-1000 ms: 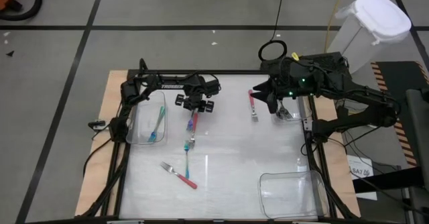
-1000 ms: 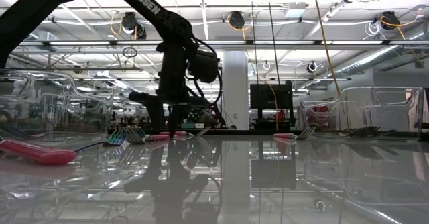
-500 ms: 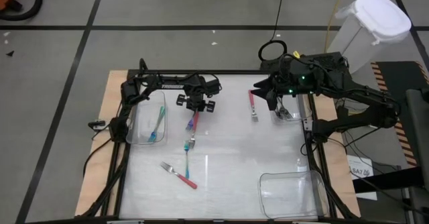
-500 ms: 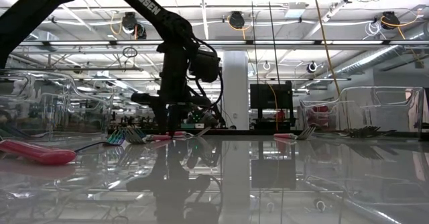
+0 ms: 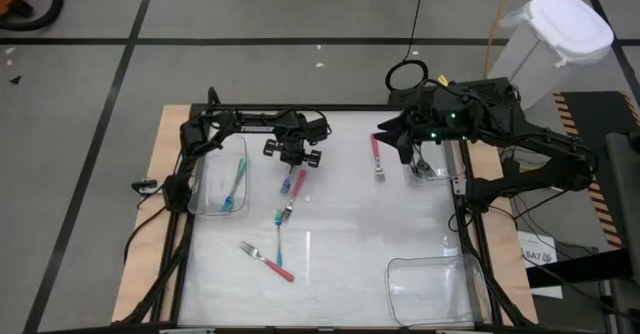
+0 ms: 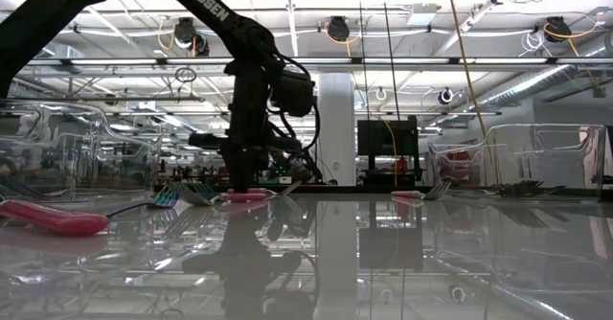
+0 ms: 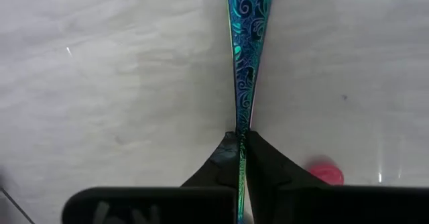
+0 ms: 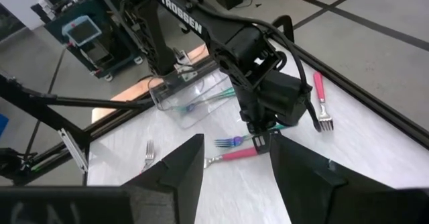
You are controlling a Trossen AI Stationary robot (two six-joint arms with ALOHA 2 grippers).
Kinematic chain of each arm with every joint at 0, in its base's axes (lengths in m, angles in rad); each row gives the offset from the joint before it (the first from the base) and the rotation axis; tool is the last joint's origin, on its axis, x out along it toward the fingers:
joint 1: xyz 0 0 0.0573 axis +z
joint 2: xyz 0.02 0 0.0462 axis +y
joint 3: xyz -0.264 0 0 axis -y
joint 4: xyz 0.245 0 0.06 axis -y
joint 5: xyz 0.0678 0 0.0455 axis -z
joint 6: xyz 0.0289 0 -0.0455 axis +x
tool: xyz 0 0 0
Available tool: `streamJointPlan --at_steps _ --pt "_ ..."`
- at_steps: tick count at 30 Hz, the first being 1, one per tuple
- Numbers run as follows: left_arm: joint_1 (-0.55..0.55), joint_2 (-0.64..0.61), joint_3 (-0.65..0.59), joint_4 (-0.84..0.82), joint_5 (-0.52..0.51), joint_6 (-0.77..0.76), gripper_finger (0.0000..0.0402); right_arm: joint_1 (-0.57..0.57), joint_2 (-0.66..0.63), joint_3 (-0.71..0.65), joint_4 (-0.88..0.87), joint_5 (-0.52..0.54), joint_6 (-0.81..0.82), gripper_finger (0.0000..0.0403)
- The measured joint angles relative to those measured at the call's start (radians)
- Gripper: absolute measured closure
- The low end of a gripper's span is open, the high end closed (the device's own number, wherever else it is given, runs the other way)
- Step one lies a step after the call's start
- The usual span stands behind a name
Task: Sort silverware by color (type)
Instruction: Put the blue fork into the left transparent bin
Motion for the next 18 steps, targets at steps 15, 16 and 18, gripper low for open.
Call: streamJointPlan --at_steps 15,16,18 --pt "-0.061 0.004 0.256 -0.122 -0.042 0.086 0.0400 0.000 0.000 0.000 0.009 0.082 0.088 0.0238" --pt "-0.068 0.004 0.292 -0.134 -0.053 0.085 0.0400 0.000 0.000 0.000 0.009 0.083 0.096 0.0238" --pt "-0.080 0.004 0.368 -0.165 -0.072 0.084 0.0400 0.000 0.000 0.000 0.004 0.083 0.111 0.0238"
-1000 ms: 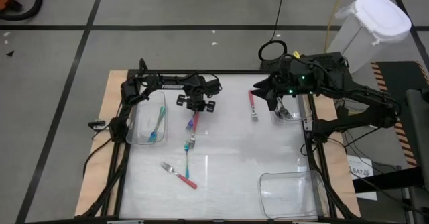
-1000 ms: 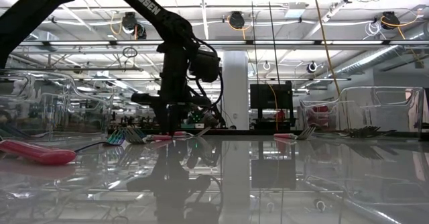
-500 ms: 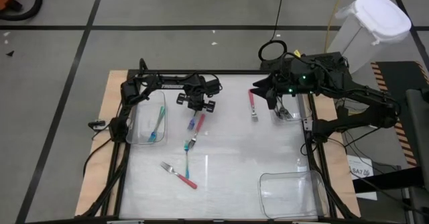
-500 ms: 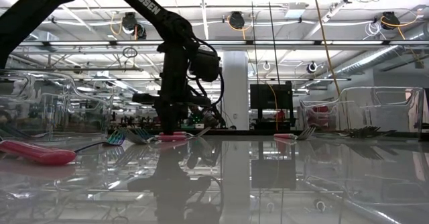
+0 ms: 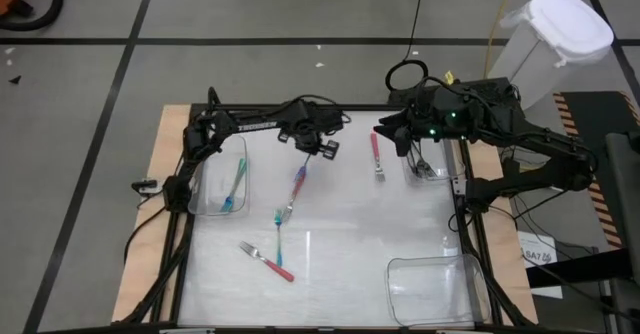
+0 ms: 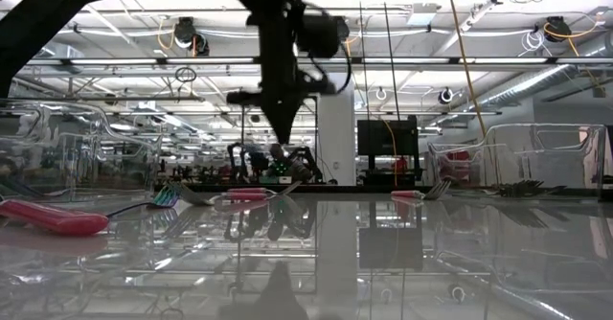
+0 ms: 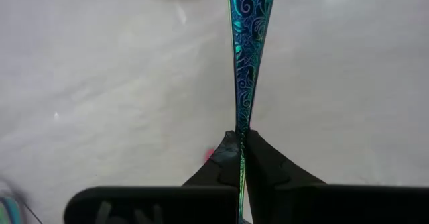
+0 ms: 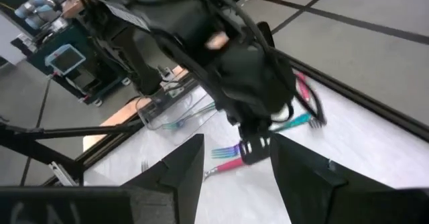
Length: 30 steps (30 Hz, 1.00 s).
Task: Sort silverware by color (type)
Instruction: Put the blue fork into the left transparent bin
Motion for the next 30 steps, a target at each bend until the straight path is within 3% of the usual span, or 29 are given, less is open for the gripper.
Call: streamJointPlan --at_steps 4,8,11,20,30 --pt "-0.019 0.000 0.161 -0.028 -0.026 0.000 0.0400 0.000 -0.012 0.001 -0.137 0.008 0.025 0.0238" --pt "-0.036 -0.002 0.336 -0.085 -0.076 0.018 0.0400 0.010 -0.060 0.001 -0.326 0.116 0.091 0.0238" --pt "-0.040 -0.002 0.459 -0.114 -0.106 0.049 0.0400 0.016 -0.091 0.001 -0.368 0.149 0.088 0.0238" --pt "-0.033 -0.121 0.469 0.049 -0.081 0.062 0.0401 0.017 -0.079 0.001 -0.307 0.235 0.140 0.0238" --pt "-0.038 -0.163 0.469 0.257 -0.086 0.075 0.0401 0.016 0.048 0.001 0.043 0.187 0.108 0.0238"
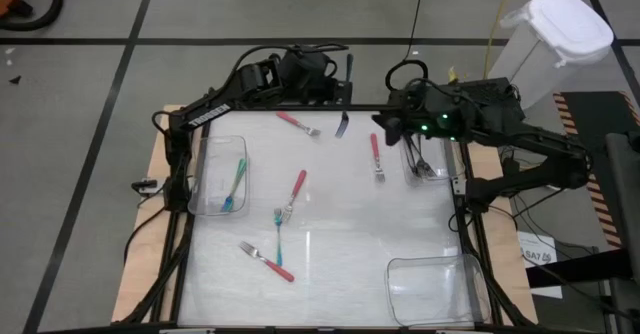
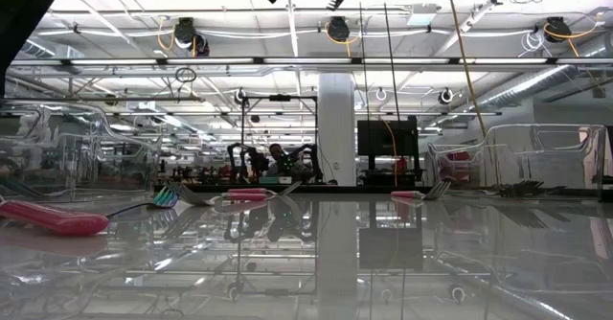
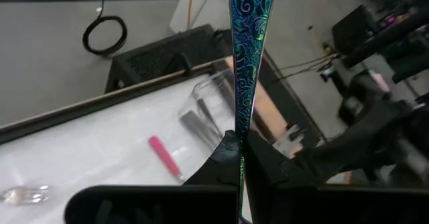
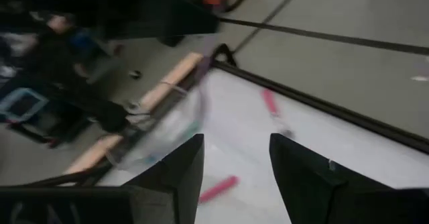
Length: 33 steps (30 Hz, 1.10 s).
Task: Sort silverware by color (type)
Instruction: Put the blue fork into the left transparent bin
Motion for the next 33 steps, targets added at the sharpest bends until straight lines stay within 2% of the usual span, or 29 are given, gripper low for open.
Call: streamJointPlan --at_steps 6,18,33 --pt "-0.004 -0.001 0.000 0.072 -0.001 -0.001 0.0401 0.001 0.053 -0.001 0.093 -0.038 0.015 0.0232" --pt "-0.014 -0.013 0.000 0.171 -0.035 0.057 0.0401 -0.002 0.054 -0.001 0.142 -0.040 -0.033 0.0170" --pt "-0.051 -0.013 0.000 0.278 -0.055 0.186 0.0401 -0.003 0.089 -0.001 0.204 -0.029 -0.080 0.0177"
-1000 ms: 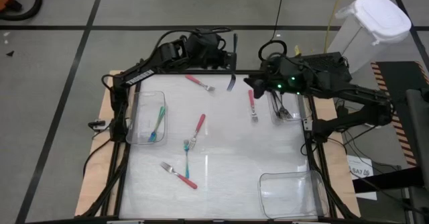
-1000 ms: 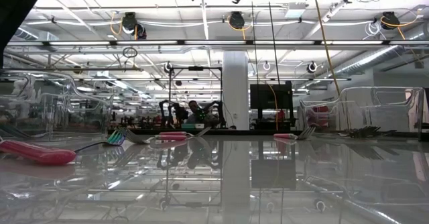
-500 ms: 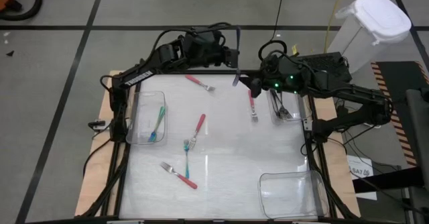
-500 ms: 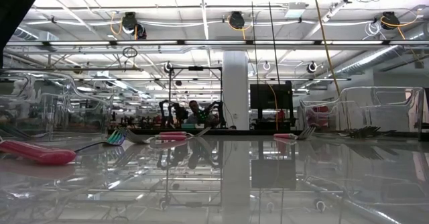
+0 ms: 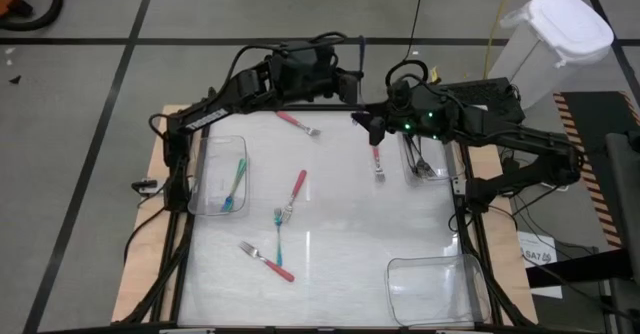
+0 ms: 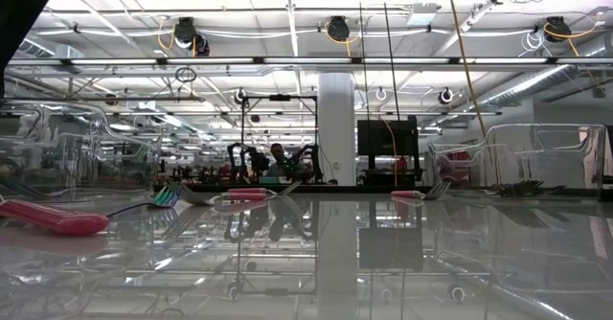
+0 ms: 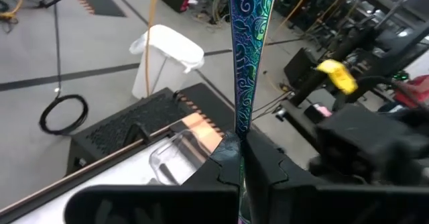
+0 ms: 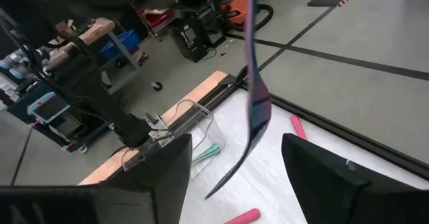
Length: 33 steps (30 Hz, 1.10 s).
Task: Sort silverware by color (type)
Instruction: Put the blue fork into the left transparent bin
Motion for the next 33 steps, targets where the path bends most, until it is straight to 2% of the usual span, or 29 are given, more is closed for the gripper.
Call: streamJointPlan --at_steps 7,20,24,33 --pt "-0.014 0.000 0.000 0.011 -0.022 0.030 0.0401 0.000 0.011 0.000 0.001 -0.004 0.007 0.0219" --pt "-0.019 -0.002 0.000 0.011 -0.018 0.027 0.0401 -0.002 0.012 0.000 -0.009 0.004 0.022 0.0388" --pt "-0.016 -0.005 0.002 0.012 0.025 -0.003 0.0387 -0.004 0.010 0.000 -0.014 0.008 0.048 0.0394" --pt "0.000 -0.019 -0.001 -0.019 0.135 0.002 0.0304 -0.016 -0.017 -0.001 -0.013 -0.045 0.049 0.0400"
